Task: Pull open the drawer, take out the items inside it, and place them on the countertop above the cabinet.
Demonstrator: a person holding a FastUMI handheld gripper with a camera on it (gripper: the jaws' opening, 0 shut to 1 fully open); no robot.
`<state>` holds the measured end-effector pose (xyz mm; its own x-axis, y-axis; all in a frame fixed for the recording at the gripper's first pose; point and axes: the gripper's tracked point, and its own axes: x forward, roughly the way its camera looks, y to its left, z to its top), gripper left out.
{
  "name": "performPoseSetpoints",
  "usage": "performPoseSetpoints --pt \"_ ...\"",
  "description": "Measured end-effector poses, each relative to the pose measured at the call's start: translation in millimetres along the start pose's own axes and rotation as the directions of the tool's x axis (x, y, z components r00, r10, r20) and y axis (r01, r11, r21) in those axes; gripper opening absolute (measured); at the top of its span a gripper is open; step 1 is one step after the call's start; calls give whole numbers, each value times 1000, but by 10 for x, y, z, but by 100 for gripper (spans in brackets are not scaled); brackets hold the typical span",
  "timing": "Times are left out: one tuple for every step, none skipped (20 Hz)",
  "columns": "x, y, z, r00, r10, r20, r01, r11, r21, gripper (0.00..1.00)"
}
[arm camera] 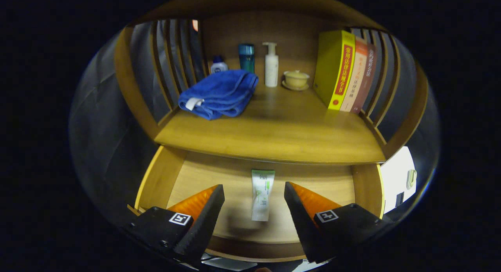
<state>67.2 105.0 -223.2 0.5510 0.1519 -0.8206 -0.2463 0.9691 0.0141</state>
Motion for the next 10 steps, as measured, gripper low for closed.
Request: performPoseSetpoints --pt "74 -9 -18 999 1 -37 -1 1000 -6 100" --pt "148 -32 -48 997 -5 -79 5 1000 -7 100" --pt "244 -53 -77 994 -8 -110 8 1000 -2 100" --pt "337 -68 -105 990 -8 -137 10 1000 8 100" --pt "404 -98 -120 987 -7 -162 10 1000 18 100" --pt "485 -120 -140 983 -9 -183 14 1000 24 100" --pt "542 -145 -160 980 -14 -200 20 999 28 100" --pt "594 -157 -193 975 -12 -220 19 999 32 100" --pt "649 -166 -231 971 -14 -237 24 999 41 100" --pt "709 -167 -247 968 -13 -249 28 998 54 99"
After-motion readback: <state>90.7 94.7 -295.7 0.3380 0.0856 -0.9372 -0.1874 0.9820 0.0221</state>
